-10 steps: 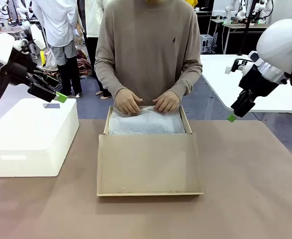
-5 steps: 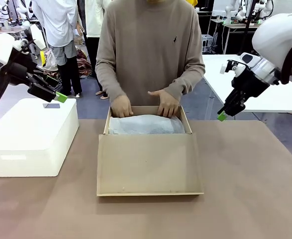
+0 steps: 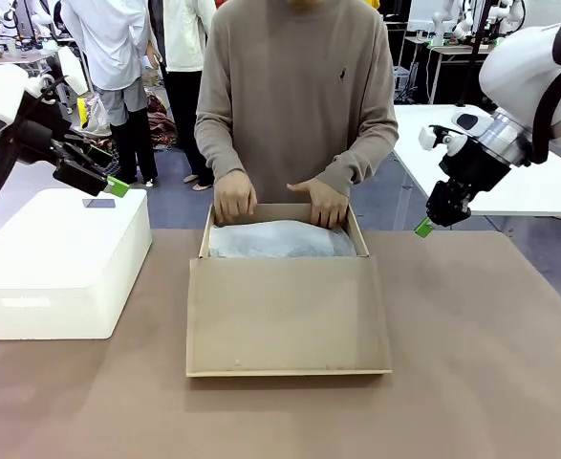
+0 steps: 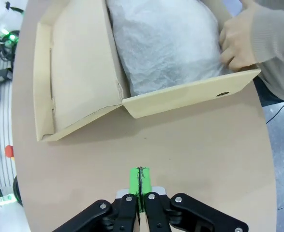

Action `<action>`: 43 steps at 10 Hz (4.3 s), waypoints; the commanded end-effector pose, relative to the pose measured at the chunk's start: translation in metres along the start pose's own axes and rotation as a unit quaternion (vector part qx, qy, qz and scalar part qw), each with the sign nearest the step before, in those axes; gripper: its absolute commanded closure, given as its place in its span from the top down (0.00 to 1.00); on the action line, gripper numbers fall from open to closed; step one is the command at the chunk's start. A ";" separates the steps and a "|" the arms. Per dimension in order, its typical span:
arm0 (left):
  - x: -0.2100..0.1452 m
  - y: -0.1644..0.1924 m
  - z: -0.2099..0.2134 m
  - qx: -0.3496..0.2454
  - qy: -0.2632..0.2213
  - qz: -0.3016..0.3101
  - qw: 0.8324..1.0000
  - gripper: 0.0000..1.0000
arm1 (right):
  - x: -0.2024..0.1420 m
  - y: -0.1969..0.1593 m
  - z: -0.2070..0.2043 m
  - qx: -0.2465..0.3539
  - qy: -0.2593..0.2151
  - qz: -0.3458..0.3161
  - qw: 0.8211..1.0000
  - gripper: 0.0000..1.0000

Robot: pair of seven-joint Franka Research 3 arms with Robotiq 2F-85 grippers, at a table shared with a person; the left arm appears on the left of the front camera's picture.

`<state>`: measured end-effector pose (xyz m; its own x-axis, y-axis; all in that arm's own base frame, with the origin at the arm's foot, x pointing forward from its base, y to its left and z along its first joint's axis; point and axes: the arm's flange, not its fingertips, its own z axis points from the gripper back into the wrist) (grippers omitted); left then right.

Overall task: Pack the shoes into the box.
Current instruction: Close the Shoes Box.

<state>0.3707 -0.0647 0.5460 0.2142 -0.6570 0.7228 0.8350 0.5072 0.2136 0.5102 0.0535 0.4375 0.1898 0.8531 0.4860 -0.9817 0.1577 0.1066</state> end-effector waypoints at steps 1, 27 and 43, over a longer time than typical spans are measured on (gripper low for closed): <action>-0.002 0.001 0.000 -0.005 -0.006 -0.005 1.000 1.00 | 0.004 -0.003 0.008 -0.017 0.024 -0.022 0.999 0.00; -0.002 0.001 0.000 -0.005 -0.006 -0.005 1.000 1.00 | -0.017 0.003 -0.074 0.153 0.002 0.043 0.987 0.00; -0.002 0.001 0.000 -0.005 -0.006 -0.005 1.000 1.00 | -0.042 0.028 -0.127 0.139 -0.121 0.116 0.976 0.00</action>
<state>0.3707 -0.0647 0.5460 0.2142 -0.6570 0.7228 0.8350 0.5072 0.2136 0.4721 0.0823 0.3227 0.0404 0.7323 0.6798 -0.9491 -0.1846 0.2553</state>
